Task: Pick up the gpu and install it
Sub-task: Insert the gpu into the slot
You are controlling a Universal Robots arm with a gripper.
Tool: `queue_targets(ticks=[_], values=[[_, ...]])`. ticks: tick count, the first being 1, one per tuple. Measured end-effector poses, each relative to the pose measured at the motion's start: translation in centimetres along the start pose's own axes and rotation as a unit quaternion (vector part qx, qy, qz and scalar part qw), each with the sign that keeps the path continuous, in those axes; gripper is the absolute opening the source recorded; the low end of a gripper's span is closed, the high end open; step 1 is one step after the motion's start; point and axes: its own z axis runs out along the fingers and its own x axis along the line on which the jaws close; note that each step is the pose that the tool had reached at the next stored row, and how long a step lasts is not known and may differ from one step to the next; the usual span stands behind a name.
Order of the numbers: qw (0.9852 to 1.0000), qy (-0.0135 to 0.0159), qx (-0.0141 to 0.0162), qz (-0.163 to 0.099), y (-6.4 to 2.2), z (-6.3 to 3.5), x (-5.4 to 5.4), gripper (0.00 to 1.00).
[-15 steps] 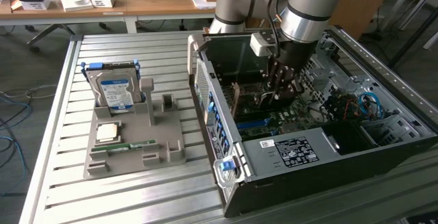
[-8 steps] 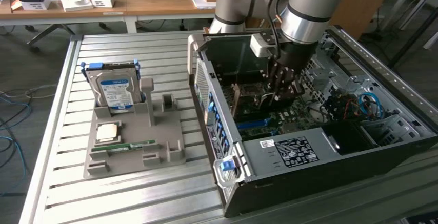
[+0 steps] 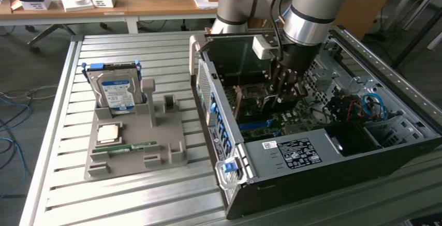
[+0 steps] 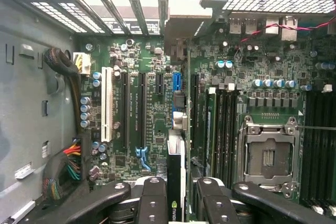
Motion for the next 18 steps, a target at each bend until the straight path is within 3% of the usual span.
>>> queue_targets(ticks=[5,18], values=[[1.0000,0.0000,0.0002,0.000,0.60,0.03,0.01,0.27],[1.0000,0.0002,0.0002,0.000,0.74,0.81,0.02,0.27]])
